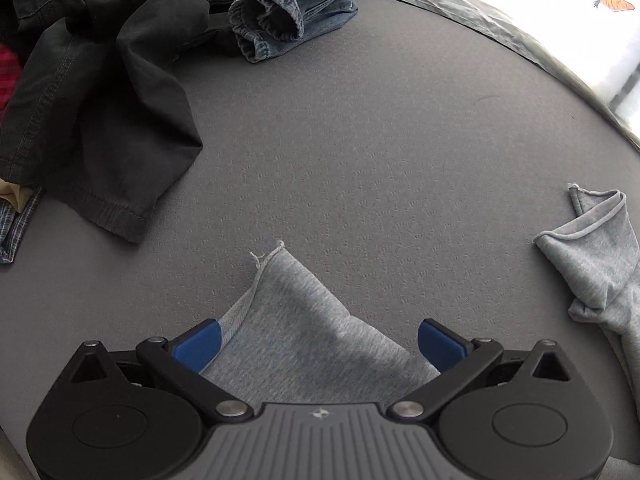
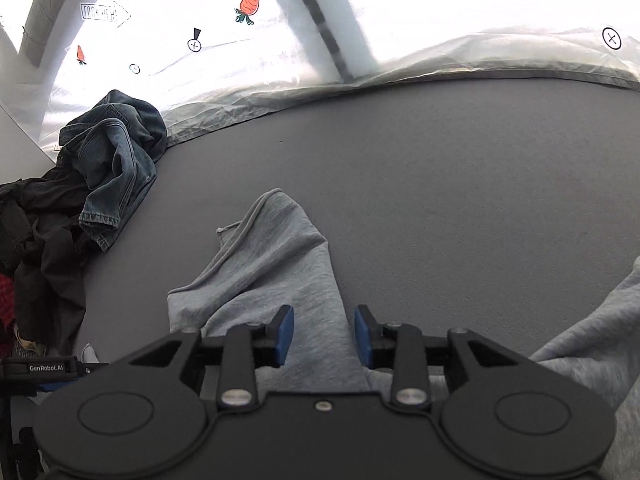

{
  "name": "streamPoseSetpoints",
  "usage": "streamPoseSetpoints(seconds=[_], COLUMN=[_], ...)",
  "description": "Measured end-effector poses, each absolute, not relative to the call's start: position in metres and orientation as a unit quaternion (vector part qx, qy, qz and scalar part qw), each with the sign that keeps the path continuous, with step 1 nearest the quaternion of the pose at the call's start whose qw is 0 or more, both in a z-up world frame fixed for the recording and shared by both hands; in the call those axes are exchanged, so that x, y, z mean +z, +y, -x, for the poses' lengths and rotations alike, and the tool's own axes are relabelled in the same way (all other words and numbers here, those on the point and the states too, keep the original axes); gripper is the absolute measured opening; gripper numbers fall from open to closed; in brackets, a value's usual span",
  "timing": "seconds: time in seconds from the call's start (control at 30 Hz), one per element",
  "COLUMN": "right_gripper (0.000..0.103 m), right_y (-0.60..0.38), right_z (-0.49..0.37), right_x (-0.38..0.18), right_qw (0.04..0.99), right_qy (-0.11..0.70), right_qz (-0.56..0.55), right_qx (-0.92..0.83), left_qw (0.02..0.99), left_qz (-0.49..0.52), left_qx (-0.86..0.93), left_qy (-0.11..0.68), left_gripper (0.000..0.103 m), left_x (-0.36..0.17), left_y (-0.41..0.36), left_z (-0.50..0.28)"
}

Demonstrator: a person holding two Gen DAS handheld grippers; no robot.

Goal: Fold clothes

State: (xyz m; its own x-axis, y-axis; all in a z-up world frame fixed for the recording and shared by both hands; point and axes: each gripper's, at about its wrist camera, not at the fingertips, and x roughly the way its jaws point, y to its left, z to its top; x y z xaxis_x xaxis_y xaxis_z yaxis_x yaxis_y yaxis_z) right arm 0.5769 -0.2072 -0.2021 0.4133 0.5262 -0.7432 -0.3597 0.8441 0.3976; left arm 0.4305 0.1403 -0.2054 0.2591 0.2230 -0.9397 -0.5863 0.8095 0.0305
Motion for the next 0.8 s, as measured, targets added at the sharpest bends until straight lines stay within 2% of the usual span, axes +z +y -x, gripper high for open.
streamPoseSetpoints(seconds=[0.07, 0.13, 0.17, 0.2, 0.3, 0.4, 0.57, 0.7, 0.8], right_gripper=[0.035, 0.028, 0.018, 0.001, 0.002, 0.002, 0.002, 0.002, 0.003], right_y=[-0.199, -0.193, -0.189, -0.186, -0.182, -0.178, -0.179, -0.176, -0.161], right_z=[-0.583, -0.588, -0.590, -0.591, -0.599, -0.610, -0.614, -0.604, -0.588], right_x=[-0.206, -0.209, -0.210, -0.209, -0.198, -0.164, -0.100, -0.114, -0.181], right_qw=[0.833, 0.830, 0.831, 0.832, 0.840, 0.861, 0.846, 0.777, 0.733], right_qy=[0.479, 0.485, 0.486, 0.484, 0.469, 0.422, 0.353, 0.397, 0.523], right_qz=[-0.085, -0.078, -0.069, -0.060, -0.067, -0.099, -0.238, -0.340, -0.296], right_qx=[0.263, 0.263, 0.262, 0.265, 0.265, 0.266, 0.320, 0.350, 0.319], left_qw=[0.770, 0.772, 0.773, 0.774, 0.777, 0.780, 0.782, 0.786, 0.789], left_qz=[0.173, 0.186, 0.188, 0.187, 0.182, 0.182, 0.181, 0.178, 0.175], left_qx=[0.268, 0.270, 0.269, 0.269, 0.270, 0.269, 0.271, 0.271, 0.271], left_qy=[0.553, 0.544, 0.543, 0.542, 0.538, 0.535, 0.532, 0.527, 0.523], left_gripper=[0.103, 0.103, 0.103, 0.103, 0.103, 0.103, 0.103, 0.103, 0.103], left_x=[-0.210, -0.212, -0.213, -0.213, -0.214, -0.215, -0.215, -0.216, -0.217], left_y=[0.148, 0.155, 0.156, 0.156, 0.156, 0.156, 0.154, 0.152, 0.151], left_z=[-0.428, -0.424, -0.423, -0.423, -0.422, -0.420, -0.419, -0.418, -0.417])
